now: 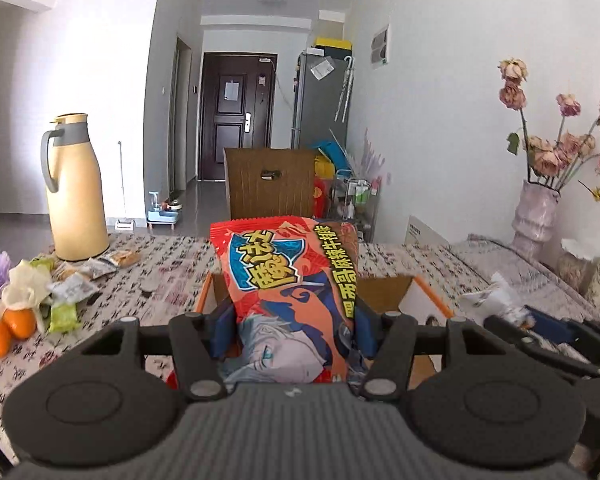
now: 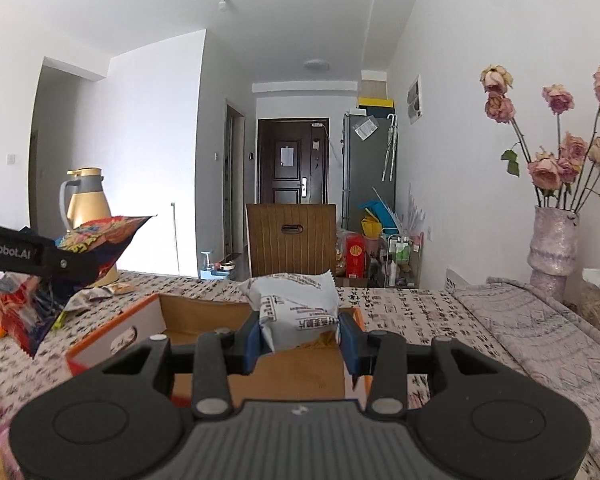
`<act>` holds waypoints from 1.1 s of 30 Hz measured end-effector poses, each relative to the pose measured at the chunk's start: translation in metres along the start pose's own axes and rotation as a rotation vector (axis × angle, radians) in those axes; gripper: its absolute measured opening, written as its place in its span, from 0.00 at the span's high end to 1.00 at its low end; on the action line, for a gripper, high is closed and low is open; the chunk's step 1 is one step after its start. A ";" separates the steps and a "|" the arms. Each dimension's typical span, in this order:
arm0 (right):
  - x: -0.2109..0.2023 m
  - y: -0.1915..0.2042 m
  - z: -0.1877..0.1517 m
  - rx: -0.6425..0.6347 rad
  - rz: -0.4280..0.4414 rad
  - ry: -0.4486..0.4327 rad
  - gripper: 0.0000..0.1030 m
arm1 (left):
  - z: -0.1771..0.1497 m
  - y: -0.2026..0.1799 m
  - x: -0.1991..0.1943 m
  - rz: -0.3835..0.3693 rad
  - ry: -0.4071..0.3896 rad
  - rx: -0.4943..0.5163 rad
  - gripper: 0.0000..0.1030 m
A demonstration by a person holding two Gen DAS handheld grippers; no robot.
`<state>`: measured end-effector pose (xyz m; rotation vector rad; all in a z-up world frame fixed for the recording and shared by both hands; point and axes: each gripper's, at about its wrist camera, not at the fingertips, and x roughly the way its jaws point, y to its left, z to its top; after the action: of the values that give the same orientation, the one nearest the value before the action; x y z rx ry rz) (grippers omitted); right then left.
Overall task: Organize snacks
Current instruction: 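Lower both held packets into the cardboard box and open both grippers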
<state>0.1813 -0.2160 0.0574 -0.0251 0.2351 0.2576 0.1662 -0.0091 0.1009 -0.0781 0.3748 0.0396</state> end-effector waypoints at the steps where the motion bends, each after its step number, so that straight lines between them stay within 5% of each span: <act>1: 0.009 0.001 0.002 0.005 -0.002 0.005 0.62 | 0.003 -0.001 0.006 0.004 0.001 -0.004 0.43; 10: 0.077 0.003 -0.008 0.032 -0.035 0.113 0.62 | -0.004 0.003 0.069 0.060 0.064 -0.029 0.43; 19: 0.101 -0.004 -0.030 0.062 -0.034 0.199 0.59 | -0.029 0.015 0.107 0.066 0.140 -0.045 0.42; 21: 0.101 -0.005 -0.031 0.068 -0.034 0.207 0.55 | -0.031 0.016 0.106 0.063 0.137 -0.050 0.36; 23: 0.100 -0.005 -0.032 0.074 -0.038 0.206 0.53 | -0.032 0.017 0.103 0.068 0.120 -0.054 0.10; 26: 0.096 -0.007 -0.032 0.089 -0.039 0.193 0.32 | -0.031 0.017 0.095 0.095 0.074 -0.057 0.00; 28: 0.092 -0.009 -0.031 0.098 -0.050 0.171 0.07 | -0.030 0.017 0.093 0.090 0.074 -0.066 0.00; 33: 0.082 -0.012 -0.028 0.119 -0.049 0.125 0.00 | -0.030 0.014 0.093 0.088 0.079 -0.057 0.00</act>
<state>0.2553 -0.2089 0.0111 0.0706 0.3734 0.1929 0.2409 0.0050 0.0384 -0.1199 0.4561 0.1349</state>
